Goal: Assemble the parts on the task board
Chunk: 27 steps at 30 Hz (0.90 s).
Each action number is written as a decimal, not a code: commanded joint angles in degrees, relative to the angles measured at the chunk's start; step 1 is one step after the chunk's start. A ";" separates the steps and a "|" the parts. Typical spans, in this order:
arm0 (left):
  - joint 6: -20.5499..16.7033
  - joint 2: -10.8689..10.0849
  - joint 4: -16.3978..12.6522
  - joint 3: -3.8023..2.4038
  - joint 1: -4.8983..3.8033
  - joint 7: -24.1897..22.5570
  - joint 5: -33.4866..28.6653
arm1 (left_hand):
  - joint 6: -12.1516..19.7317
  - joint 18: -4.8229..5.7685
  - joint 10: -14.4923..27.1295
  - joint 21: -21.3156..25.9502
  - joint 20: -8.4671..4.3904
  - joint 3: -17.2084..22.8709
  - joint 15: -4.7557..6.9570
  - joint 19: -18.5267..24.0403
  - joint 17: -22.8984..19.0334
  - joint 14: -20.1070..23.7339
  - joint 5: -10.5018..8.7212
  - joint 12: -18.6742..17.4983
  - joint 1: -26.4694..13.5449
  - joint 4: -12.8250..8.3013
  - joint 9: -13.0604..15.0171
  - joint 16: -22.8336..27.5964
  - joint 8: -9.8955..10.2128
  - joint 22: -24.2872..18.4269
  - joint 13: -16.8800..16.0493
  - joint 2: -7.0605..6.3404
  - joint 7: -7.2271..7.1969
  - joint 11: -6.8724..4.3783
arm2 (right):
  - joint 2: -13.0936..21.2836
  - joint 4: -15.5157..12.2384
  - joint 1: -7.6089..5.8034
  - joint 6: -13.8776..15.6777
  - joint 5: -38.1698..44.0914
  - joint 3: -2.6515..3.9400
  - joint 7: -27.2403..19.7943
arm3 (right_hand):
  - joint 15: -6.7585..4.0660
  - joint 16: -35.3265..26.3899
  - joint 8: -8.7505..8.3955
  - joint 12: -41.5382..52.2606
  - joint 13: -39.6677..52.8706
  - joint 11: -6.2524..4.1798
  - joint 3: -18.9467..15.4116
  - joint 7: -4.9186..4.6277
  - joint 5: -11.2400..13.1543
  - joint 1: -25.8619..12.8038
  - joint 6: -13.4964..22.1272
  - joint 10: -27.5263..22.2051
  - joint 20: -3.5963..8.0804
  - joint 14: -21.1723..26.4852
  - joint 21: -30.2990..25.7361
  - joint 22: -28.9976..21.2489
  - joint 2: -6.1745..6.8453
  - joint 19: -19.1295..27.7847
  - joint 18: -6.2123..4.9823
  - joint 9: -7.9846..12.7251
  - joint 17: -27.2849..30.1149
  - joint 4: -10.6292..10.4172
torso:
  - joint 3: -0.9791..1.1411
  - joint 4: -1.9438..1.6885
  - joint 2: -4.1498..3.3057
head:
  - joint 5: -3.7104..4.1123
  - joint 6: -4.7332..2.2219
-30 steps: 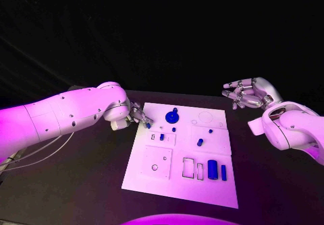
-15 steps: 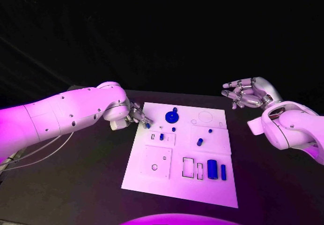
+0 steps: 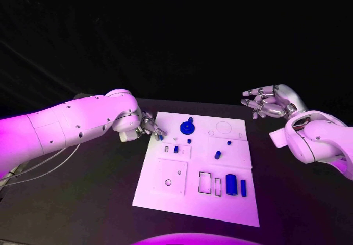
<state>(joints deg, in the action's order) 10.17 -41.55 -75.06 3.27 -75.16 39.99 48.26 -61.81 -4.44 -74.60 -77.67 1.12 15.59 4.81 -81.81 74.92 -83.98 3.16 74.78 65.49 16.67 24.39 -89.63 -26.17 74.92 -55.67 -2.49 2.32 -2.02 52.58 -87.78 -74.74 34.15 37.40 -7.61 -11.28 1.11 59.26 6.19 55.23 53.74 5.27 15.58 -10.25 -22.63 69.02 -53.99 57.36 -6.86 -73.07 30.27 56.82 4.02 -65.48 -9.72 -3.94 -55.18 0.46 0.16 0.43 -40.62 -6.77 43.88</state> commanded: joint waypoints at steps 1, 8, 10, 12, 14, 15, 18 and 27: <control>0.47 0.17 0.06 0.00 -0.03 2.81 0.33 | 0.17 0.55 -0.34 -0.13 0.04 0.56 0.29 -0.41 14.94 -5.98 -0.06 -0.05 -0.08 -0.02 0.08 -0.33 -0.19 0.62 0.23 -0.29 -0.38 0.06 | 0.00 -0.12 -0.01 -0.68 0.13 0.02 -0.57 | -0.07 -0.16 0.21 -0.23 -0.05 -0.07 -0.29 0.15 -0.22 0.55 0.43 -0.29 -0.08 0.48 -0.23 -0.05 0.11 0.49 -0.74 -0.07 0.09 -0.02 | 0.00 -0.01 -0.01 | 0.02 0.01; -0.68 0.24 0.10 0.00 -0.03 2.77 0.35 | 1.22 0.40 0.80 0.39 -0.04 1.93 0.15 -0.01 14.07 -5.74 -0.06 -1.26 0.61 -0.20 0.00 -0.07 0.05 0.05 2.08 -0.36 -0.09 0.28 | 0.02 -0.14 -0.01 -0.87 0.13 0.02 -0.49 | -0.06 -0.04 0.30 -0.13 -0.11 -0.07 -0.38 0.15 -0.23 0.56 0.40 -0.24 -0.09 0.43 -0.33 -0.14 0.08 0.48 -0.74 -0.09 -0.01 -0.07 | 0.00 -0.02 -0.01 | 0.01 -0.03; -1.17 0.26 0.07 0.00 -0.03 2.74 0.28 | 1.85 0.34 1.25 0.60 -0.01 2.85 0.03 0.17 13.78 -5.65 -0.05 -1.69 1.32 -0.30 -0.11 0.02 0.26 -0.16 2.60 -0.67 0.11 0.45 | 0.01 -0.14 -0.01 -0.94 0.13 0.02 -0.47 | -0.06 -0.04 0.30 -0.13 -0.11 -0.07 -0.38 0.15 -0.23 0.56 0.40 -0.24 -0.09 0.43 -0.33 -0.14 0.08 0.48 -0.74 -0.09 -0.01 -0.07 | 0.00 -0.01 -0.02 | 0.03 -0.02; -1.62 0.28 0.03 0.00 -0.03 2.70 0.14 | 2.48 0.27 1.80 0.85 0.05 4.09 -0.12 0.37 13.53 -5.57 -0.05 -2.20 2.16 -0.39 -0.26 0.11 0.53 -0.42 3.26 -1.00 0.35 0.65 | 0.00 -0.16 -0.01 -1.01 0.13 0.02 -0.43 | -0.06 -0.04 0.30 -0.13 -0.11 -0.07 -0.38 0.15 -0.23 0.56 0.40 -0.24 -0.09 0.43 -0.33 -0.14 0.08 0.48 -0.74 -0.09 -0.01 -0.07 | -0.01 -0.02 -0.02 | 0.03 -0.02; -1.94 0.29 0.02 0.00 -0.03 2.67 -0.06 | 3.07 0.16 2.45 1.26 0.15 5.41 -0.33 0.68 13.18 -5.46 -0.06 -2.79 3.01 -0.53 -0.44 0.23 0.80 -0.84 4.05 -1.48 0.62 0.87 | -0.01 -0.20 -0.01 -1.07 0.13 0.02 -0.41 | -0.06 -0.04 0.30 -0.13 -0.11 -0.07 -0.38 0.15 -0.23 0.56 0.40 -0.24 -0.09 0.43 -0.33 -0.14 0.08 0.48 -0.74 -0.09 -0.01 -0.07 | 0.00 -0.03 -0.01 | 0.00 -0.02; -2.00 0.30 0.01 0.00 -0.03 2.65 -0.27 | 3.22 0.15 2.59 1.31 0.19 5.89 -0.37 0.73 13.14 -5.45 -0.05 -2.92 3.41 -0.68 -0.49 0.24 0.87 -0.89 4.19 -1.63 0.67 0.92 | -0.02 -0.21 -0.01 -1.09 0.13 0.02 -0.40 | -0.06 -0.04 0.30 -0.13 -0.11 -0.07 -0.38 0.15 -0.23 0.56 0.40 -0.24 -0.09 0.43 -0.33 -0.14 0.08 0.48 -0.74 -0.09 -0.01 -0.07 | 0.00 -0.03 0.01 | 0.00 -0.05; -2.01 0.31 -0.06 0.00 -0.02 2.61 -0.96 | 3.59 0.11 2.92 1.44 0.28 7.80 -0.43 0.85 13.10 -5.43 -0.05 -3.25 5.21 -1.61 -0.62 0.27 1.00 -1.00 4.44 -2.18 0.75 0.97 | -0.03 -0.25 -0.01 -1.16 0.13 0.02 -0.37 | -0.06 -0.04 0.30 -0.13 -0.11 -0.07 -0.38 0.15 -0.23 0.56 0.40 -0.24 -0.09 0.43 -0.33 -0.14 0.08 0.48 -0.74 -0.09 -0.01 -0.07 | -0.01 -0.03 0.00 | 0.00 0.00; -1.61 0.22 -0.32 0.00 -0.01 2.53 -1.38 | 4.64 0.08 3.57 1.55 0.26 16.73 -0.48 0.98 13.07 -5.41 -0.01 -4.74 13.24 -9.17 -0.16 0.31 0.37 -1.04 5.21 -3.73 1.16 1.13 | -0.04 -0.27 -0.01 -1.35 0.14 0.02 -0.26 | -0.06 0.00 0.33 -0.08 -0.13 -0.07 -0.40 0.16 -0.23 0.58 0.40 -0.21 -0.10 0.40 -0.37 -0.17 0.06 0.47 -0.74 -0.09 -0.03 -0.08 | -0.01 -0.04 -0.03 | 0.01 0.10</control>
<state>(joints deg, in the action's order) 8.64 -41.40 -75.18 3.29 -75.15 40.00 47.68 -57.50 -4.44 -71.27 -76.33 1.37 27.63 4.68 -81.14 74.90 -83.87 2.76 70.18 77.00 12.05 23.88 -89.63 -25.41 73.97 -50.56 -6.26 3.57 -0.98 52.57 -87.96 -74.75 33.79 37.38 -7.61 -11.23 1.12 59.26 6.19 55.23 53.68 5.28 15.58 -10.18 -22.63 69.02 -54.06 57.37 -6.86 -73.07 30.27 56.73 4.02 -65.49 -9.72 -3.98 -55.18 0.46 0.16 0.41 -40.62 -6.75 43.95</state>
